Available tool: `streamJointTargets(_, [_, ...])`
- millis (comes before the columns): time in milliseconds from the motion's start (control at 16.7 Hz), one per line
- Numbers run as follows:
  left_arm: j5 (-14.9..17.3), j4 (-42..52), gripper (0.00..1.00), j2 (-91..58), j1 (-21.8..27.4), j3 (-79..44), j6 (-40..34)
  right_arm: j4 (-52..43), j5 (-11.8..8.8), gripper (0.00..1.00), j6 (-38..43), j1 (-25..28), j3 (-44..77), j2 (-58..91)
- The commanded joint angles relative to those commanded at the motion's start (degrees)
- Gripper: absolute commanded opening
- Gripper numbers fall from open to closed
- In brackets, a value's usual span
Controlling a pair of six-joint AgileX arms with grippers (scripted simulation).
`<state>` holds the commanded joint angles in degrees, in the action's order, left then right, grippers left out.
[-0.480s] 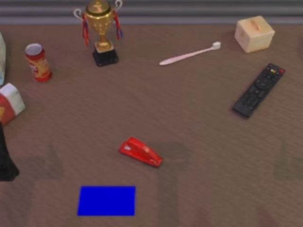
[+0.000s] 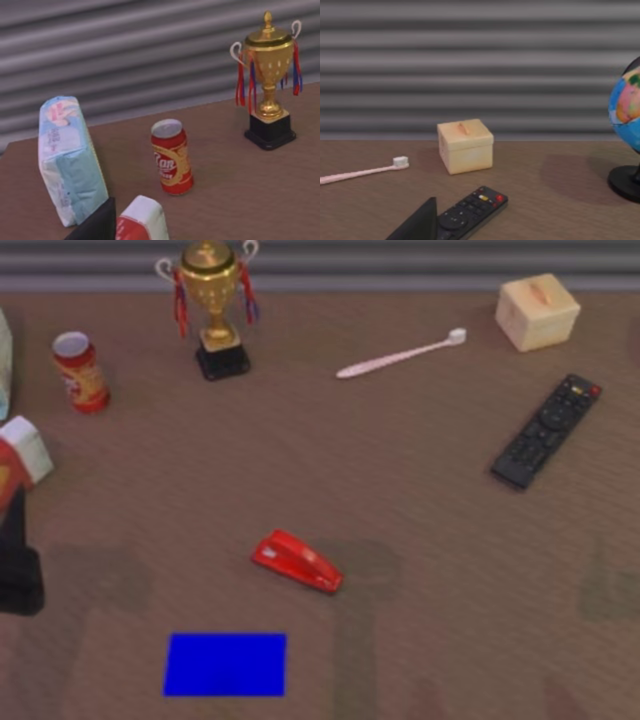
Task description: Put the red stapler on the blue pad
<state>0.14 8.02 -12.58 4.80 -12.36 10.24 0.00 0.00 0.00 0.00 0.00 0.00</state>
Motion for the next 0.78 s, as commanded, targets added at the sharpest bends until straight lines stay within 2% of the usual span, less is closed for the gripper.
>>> streamJointTargets(240, [-0.11,11.58,1.0,-19.88,6.09,-16.98,13.66,0.0,0.0,1.0,0.0,0.0,0.0,0.0])
streamJointTargets(780, [0.04,42.38,1.0,-77.02,21.82,-58.79,48.5,0.0,0.0,1.0,0.0,0.0,0.0,0.0])
